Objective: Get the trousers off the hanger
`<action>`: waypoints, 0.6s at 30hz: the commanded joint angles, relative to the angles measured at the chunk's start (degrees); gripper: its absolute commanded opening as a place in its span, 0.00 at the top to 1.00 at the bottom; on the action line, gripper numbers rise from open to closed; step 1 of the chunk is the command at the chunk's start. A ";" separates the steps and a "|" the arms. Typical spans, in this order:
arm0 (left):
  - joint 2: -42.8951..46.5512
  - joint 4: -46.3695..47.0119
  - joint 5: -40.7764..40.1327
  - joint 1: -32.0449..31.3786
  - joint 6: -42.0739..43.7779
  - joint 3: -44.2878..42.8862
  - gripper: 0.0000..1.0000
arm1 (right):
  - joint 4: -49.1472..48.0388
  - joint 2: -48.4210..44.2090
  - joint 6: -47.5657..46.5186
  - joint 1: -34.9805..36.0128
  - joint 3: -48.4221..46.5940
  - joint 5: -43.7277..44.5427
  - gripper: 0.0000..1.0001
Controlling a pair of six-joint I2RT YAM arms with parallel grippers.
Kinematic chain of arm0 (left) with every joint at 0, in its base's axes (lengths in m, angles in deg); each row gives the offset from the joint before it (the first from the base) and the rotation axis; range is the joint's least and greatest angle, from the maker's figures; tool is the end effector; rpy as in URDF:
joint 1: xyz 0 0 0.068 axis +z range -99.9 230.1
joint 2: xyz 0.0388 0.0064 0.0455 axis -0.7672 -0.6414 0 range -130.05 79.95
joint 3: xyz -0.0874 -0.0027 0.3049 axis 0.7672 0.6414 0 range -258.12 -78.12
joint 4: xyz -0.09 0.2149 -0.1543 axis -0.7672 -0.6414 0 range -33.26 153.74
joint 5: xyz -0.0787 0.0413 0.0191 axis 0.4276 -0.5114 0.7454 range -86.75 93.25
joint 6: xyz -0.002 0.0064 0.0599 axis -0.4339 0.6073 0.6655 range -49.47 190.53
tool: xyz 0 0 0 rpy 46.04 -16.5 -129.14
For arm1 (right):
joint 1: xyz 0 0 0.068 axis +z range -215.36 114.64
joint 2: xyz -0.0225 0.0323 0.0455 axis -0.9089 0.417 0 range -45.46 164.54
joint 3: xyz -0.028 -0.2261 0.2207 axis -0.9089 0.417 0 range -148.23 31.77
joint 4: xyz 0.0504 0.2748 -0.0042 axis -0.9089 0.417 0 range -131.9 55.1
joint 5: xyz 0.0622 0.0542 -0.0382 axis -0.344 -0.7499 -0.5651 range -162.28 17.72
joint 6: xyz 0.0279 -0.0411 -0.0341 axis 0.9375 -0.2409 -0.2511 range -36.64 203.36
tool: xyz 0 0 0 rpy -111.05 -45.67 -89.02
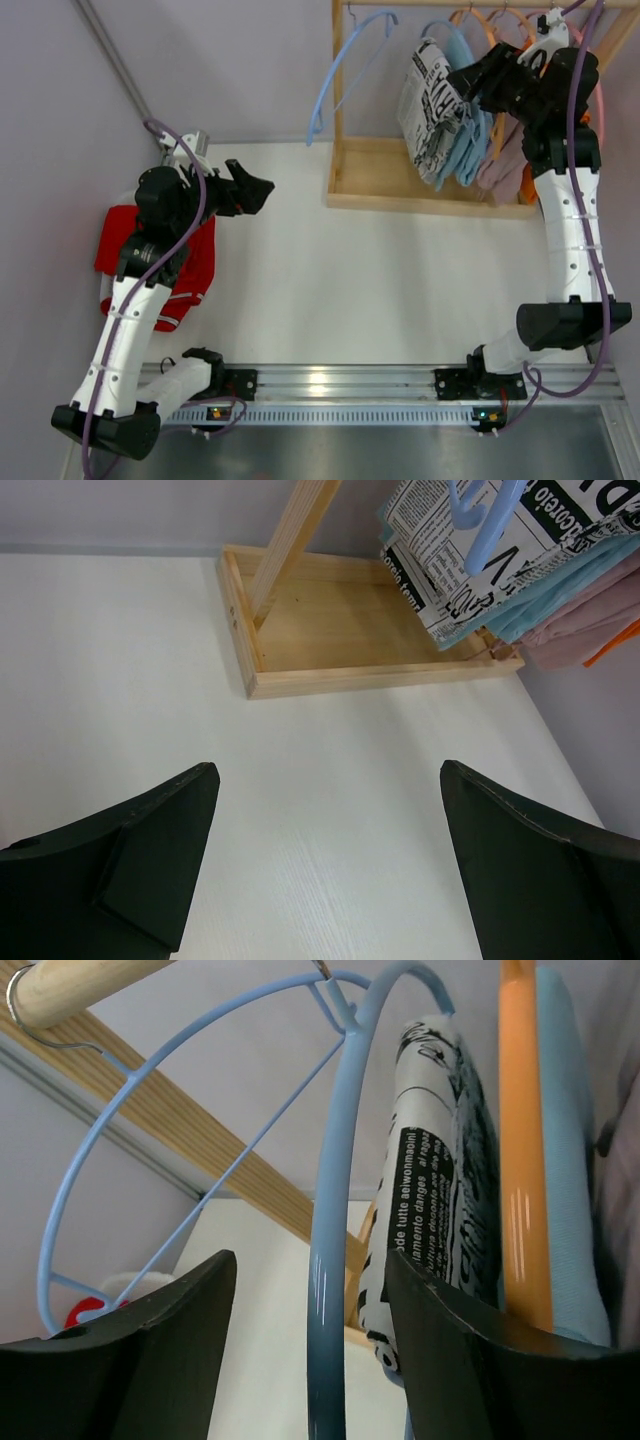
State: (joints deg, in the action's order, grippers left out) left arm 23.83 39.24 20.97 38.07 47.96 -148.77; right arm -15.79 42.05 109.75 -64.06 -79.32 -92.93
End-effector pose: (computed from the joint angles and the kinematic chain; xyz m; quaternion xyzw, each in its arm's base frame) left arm 0.1955 -0.0555 0.4748 0.0291 0.7626 -0.3016 0.5715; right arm 0.3398 0.0234 0.5783 0.0335 0.7209 0.2884 0.6293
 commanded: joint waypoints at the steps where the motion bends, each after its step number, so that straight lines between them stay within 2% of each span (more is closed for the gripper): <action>1: 1.01 1.55 0.48 0.43 -0.28 0.51 0.02 | -2.29 -0.05 3.92 -0.77 -0.18 -4.93 0.39; 5: 1.36 1.46 0.48 0.43 -0.55 1.39 0.02 | -2.99 0.65 6.91 -0.69 0.43 -8.61 0.51; 12: 1.63 1.55 0.57 0.43 -0.46 1.57 0.02 | -13.77 1.00 18.42 -0.69 4.91 -18.45 0.64; 15: 1.89 1.46 0.74 0.43 -0.28 1.39 0.02 | -18.71 1.62 25.36 -2.60 6.50 -21.79 0.85; 18: 2.07 1.46 0.57 0.52 -0.20 1.48 0.02 | -23.37 1.53 28.62 -2.44 6.32 -23.30 1.00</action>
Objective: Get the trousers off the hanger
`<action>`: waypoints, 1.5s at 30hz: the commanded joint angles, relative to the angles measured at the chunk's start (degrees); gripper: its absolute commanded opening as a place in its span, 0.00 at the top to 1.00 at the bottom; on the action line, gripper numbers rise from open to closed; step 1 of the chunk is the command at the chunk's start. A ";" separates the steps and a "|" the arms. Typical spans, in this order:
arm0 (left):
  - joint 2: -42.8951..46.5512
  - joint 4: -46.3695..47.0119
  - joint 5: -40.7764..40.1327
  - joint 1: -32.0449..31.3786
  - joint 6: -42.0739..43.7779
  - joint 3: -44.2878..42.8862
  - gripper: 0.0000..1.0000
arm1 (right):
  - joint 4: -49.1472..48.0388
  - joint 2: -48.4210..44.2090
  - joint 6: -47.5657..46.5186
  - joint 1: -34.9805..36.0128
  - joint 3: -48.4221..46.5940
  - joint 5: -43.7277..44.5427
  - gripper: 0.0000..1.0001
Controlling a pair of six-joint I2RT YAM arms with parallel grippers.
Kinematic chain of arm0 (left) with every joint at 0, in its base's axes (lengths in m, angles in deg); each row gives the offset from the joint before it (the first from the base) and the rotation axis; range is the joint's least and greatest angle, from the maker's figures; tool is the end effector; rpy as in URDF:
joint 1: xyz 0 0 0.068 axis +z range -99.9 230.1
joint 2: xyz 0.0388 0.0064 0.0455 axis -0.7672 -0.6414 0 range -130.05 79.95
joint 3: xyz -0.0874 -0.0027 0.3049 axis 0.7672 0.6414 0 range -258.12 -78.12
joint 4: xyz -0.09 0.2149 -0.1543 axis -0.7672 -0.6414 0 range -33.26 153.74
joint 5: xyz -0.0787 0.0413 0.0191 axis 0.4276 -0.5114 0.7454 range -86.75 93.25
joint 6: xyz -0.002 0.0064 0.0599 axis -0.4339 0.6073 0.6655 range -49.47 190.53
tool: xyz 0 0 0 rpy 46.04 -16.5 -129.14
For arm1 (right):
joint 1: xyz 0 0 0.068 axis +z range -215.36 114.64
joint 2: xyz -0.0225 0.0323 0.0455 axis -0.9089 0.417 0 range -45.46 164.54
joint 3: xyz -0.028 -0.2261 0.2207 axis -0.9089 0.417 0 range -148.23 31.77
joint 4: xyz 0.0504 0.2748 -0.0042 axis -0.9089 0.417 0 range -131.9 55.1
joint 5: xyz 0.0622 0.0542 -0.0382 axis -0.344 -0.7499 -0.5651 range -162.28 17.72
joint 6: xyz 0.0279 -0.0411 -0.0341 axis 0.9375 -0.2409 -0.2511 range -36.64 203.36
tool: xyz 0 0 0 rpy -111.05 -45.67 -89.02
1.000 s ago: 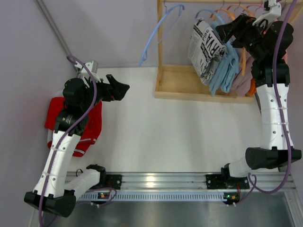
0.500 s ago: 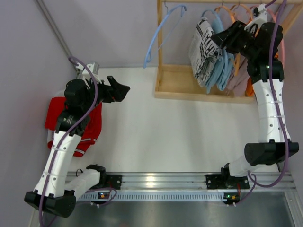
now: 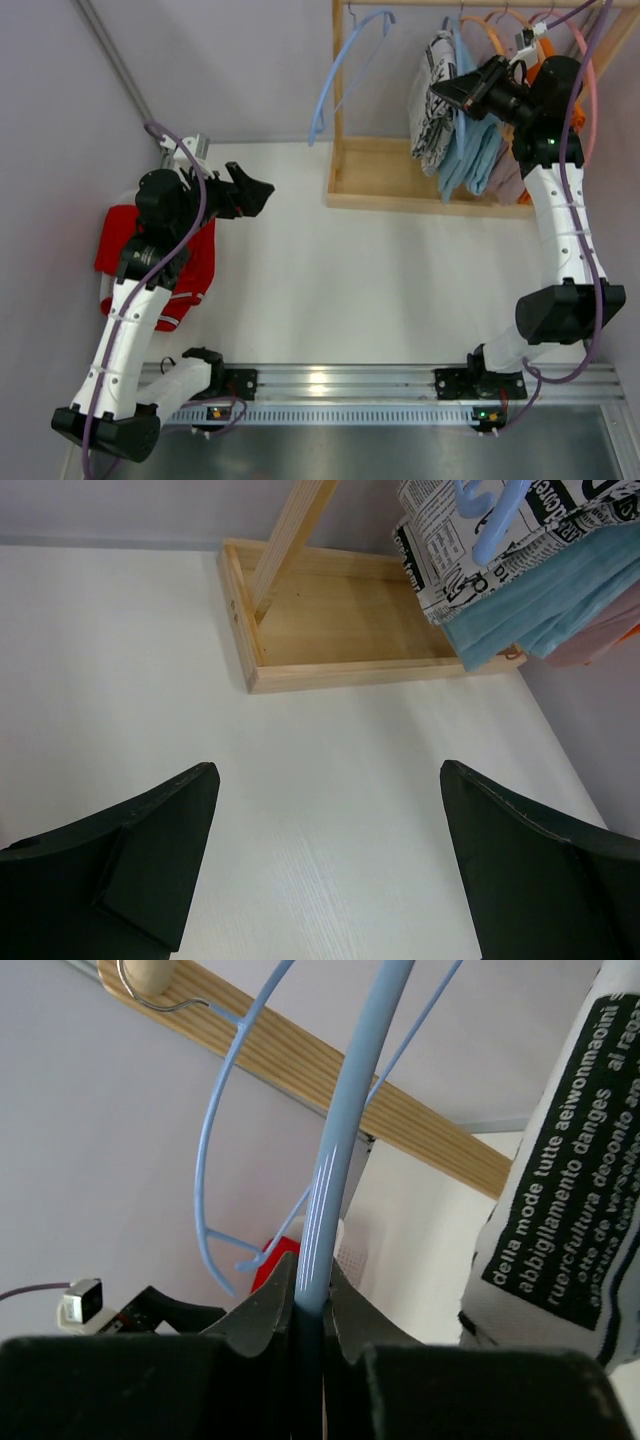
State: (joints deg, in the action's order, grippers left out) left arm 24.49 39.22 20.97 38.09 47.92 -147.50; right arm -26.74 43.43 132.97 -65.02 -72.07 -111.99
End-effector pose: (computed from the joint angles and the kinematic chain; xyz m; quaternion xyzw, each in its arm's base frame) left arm 0.1937 -0.0551 0.4690 0.0277 0.7660 -0.3010 0.5673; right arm 0.3618 0.0306 0.5487 0.0598 0.7056 0.4983 0.5002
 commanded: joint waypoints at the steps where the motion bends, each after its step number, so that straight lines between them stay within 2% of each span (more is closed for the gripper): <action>1: 1.58 1.49 0.57 0.50 -0.07 0.21 0.02 | -13.22 0.24 5.94 -1.48 -1.89 -4.42 1.00; 10: 1.67 1.48 0.30 0.50 0.11 0.39 0.02 | -21.74 -0.81 9.81 -1.31 -6.82 -6.61 1.00; 15: 1.76 1.49 -0.22 0.50 0.20 0.39 0.02 | -28.06 -2.66 12.09 -0.78 -5.33 -7.23 1.00; 23: 2.81 1.83 -0.49 0.50 0.90 0.57 0.02 | -31.24 -3.19 12.62 -0.78 -6.12 -7.49 1.00; 26: 4.04 3.06 -0.31 0.50 1.95 1.53 0.02 | -31.59 -4.41 12.80 1.23 -4.19 -7.93 1.00; 30: 5.10 3.51 -0.23 0.41 3.89 2.41 0.02 | -33.52 -7.93 12.97 2.47 3.96 -8.28 1.00; 38: 7.91 4.91 4.78 0.41 14.60 5.22 0.02 | -35.29 -16.01 12.89 3.35 13.74 -7.50 1.00; 45: 12.04 8.34 8.39 -0.03 25.58 11.72 0.05 | -25.45 -25.05 12.01 4.49 22.95 -2.31 1.00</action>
State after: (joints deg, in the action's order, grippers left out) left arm 35.33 42.50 26.67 38.20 65.89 -137.32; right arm -44.82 25.96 148.92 -61.67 -49.75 -118.00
